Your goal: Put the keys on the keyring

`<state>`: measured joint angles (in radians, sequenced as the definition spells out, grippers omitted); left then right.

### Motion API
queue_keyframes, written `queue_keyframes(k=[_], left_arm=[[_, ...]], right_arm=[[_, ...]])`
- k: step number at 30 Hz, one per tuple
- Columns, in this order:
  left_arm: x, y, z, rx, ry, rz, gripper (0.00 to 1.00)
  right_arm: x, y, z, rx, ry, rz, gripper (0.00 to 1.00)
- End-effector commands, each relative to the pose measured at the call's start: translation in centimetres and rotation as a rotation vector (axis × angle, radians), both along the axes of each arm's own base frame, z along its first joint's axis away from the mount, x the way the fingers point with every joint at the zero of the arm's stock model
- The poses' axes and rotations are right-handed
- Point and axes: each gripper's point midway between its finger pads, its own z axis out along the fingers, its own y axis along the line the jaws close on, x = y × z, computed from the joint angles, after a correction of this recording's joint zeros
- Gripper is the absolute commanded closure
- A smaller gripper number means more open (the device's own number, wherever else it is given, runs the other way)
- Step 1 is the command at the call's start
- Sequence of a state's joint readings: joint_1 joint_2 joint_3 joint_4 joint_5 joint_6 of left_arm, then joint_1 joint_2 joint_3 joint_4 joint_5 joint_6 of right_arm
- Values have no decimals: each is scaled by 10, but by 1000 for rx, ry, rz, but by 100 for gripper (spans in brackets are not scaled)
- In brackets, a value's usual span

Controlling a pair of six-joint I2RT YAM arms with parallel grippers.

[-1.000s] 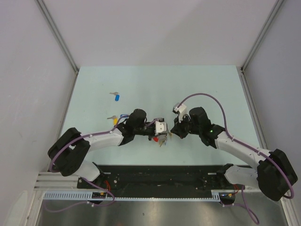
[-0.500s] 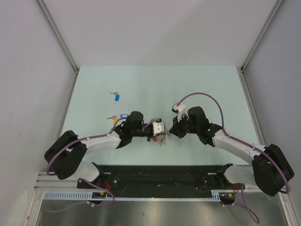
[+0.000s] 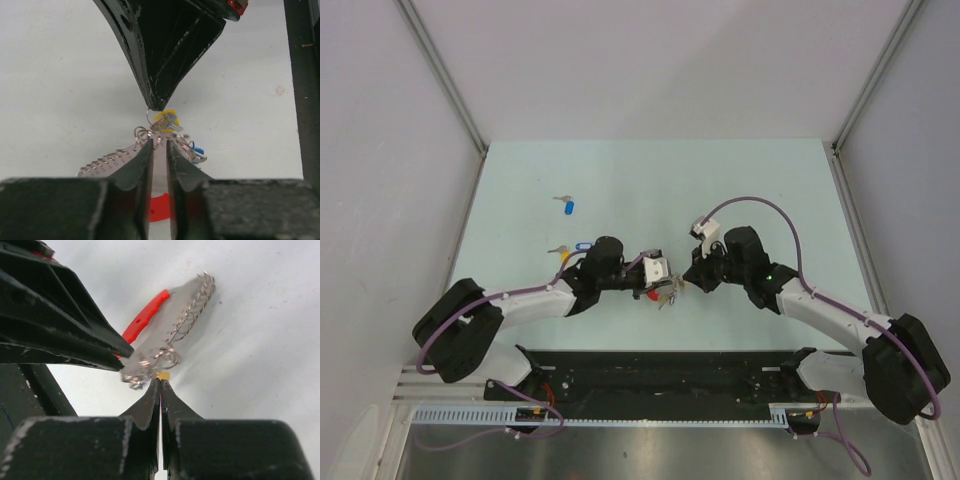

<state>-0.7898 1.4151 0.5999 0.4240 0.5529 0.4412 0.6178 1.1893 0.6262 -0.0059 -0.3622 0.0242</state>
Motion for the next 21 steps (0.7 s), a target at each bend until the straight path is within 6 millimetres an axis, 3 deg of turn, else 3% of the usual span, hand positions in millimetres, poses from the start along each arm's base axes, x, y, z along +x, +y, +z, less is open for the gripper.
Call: queue_keyframes(k=[1,13,21], left_arm=[[0,-7,23,-50,-32,-24,73],[6,-15,19,-31,-31,-37,50],[14,-27,12,-11,-29,-76,56]], right_arm=[[6,-10,18,-3,-92,-18,100],[-3,-4,24,-2,-129,52,100],[-5,-2,26,-4,-145,67,100]])
